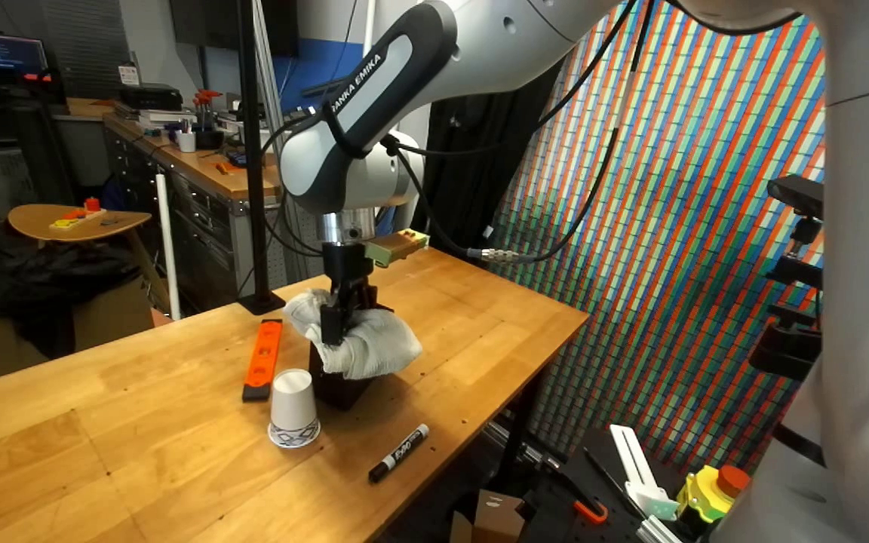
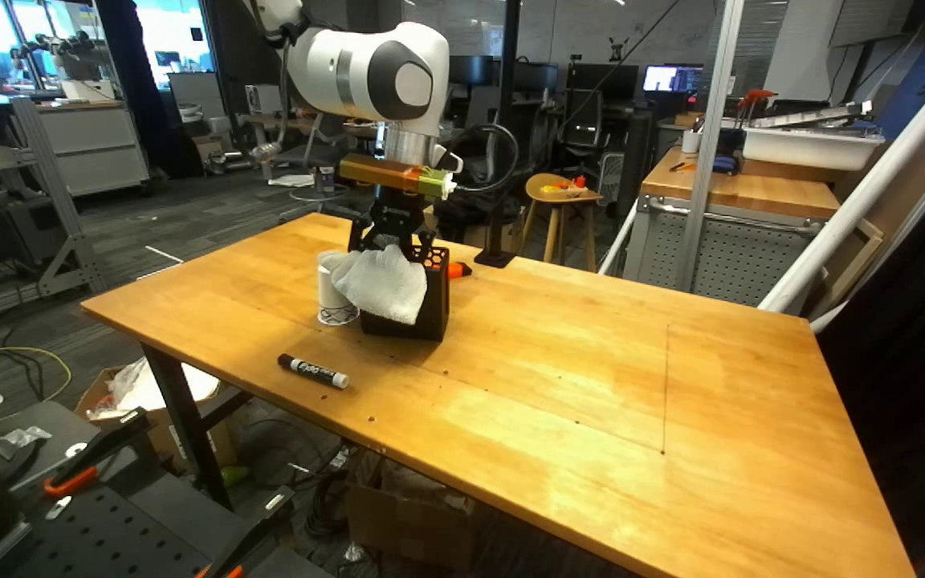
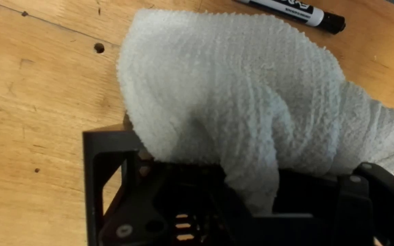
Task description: Pick up the towel and put it in the box
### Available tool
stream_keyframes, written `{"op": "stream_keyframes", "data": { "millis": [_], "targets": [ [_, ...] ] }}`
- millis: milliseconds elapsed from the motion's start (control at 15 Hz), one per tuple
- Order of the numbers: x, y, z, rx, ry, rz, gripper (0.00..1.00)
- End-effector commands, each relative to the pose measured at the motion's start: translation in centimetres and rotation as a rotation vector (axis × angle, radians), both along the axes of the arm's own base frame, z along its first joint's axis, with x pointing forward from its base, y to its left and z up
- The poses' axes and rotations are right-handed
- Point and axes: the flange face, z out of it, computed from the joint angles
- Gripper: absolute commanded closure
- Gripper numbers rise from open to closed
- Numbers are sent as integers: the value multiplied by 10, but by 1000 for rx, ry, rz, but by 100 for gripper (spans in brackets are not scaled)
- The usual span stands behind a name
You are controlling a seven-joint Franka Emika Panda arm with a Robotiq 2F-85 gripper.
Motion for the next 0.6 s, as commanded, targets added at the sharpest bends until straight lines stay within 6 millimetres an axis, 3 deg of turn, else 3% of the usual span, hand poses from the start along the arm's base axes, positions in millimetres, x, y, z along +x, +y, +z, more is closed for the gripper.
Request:
{"op": "stream_keyframes", "data": {
  "millis": [0,133,533],
  "targets": [
    [-7,-11,19,15,9,7,72],
    [-8,-20,37,14,-22,-5,65],
    [-17,-47,98,7,-134,-28,18]
  ]
}}
